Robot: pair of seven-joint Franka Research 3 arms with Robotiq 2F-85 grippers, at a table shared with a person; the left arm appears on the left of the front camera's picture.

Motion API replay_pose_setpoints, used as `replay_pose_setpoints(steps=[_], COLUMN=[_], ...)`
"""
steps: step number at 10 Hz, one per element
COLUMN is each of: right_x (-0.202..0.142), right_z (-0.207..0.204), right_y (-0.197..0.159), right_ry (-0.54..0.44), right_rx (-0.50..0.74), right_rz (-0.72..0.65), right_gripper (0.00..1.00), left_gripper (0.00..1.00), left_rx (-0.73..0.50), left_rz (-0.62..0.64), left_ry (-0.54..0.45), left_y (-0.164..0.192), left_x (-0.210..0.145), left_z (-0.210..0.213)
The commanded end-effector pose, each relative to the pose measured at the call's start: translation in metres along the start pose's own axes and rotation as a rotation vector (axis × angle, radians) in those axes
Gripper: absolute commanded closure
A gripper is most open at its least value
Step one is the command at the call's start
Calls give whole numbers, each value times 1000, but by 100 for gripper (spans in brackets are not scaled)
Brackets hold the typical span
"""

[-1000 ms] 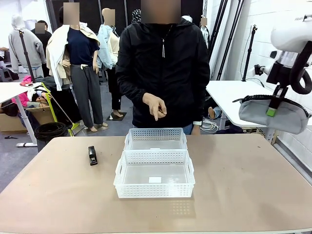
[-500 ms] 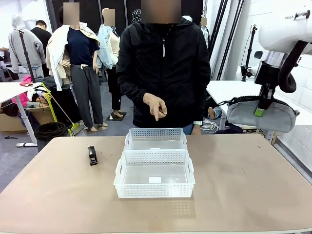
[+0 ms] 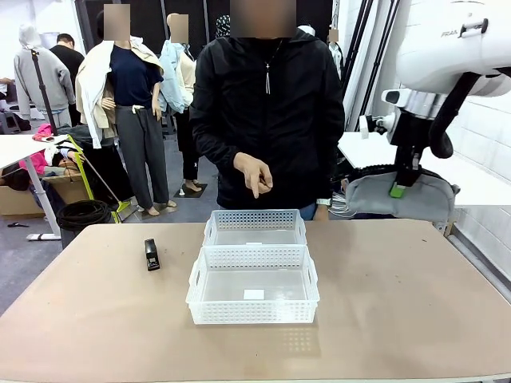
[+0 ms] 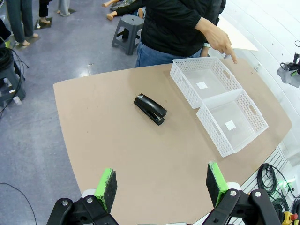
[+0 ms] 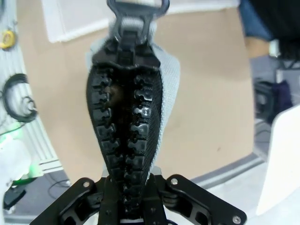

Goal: Distribute items into two baskets.
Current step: Move the picked Pencil pouch towards the Organizing basket indicated by the person, stopping as directed.

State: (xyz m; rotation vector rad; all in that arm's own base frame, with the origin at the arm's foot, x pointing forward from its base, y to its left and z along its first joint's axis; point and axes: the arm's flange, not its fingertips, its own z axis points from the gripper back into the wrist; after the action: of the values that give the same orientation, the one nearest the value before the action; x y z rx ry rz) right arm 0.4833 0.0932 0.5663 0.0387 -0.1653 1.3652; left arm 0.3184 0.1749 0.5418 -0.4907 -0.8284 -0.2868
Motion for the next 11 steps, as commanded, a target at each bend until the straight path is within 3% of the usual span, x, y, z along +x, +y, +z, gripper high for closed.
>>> replay_pose_setpoints(steps=[1,5,11], right_x=[25,63,102], right_z=[-6,-30,-44], right_y=[-2,23,63], right_ry=[-18,-20,8], right_rx=[-10,62,39], right_rz=[77,218,399], right_gripper=[100,100,100], left_gripper=[0,0,0], left_rx=[-4,-4,-4], left_rz=[3,3,3], left_ry=[-14,-14,-14], left_y=[1,1,1], left_x=[0,0,0], left_z=[0,0,0])
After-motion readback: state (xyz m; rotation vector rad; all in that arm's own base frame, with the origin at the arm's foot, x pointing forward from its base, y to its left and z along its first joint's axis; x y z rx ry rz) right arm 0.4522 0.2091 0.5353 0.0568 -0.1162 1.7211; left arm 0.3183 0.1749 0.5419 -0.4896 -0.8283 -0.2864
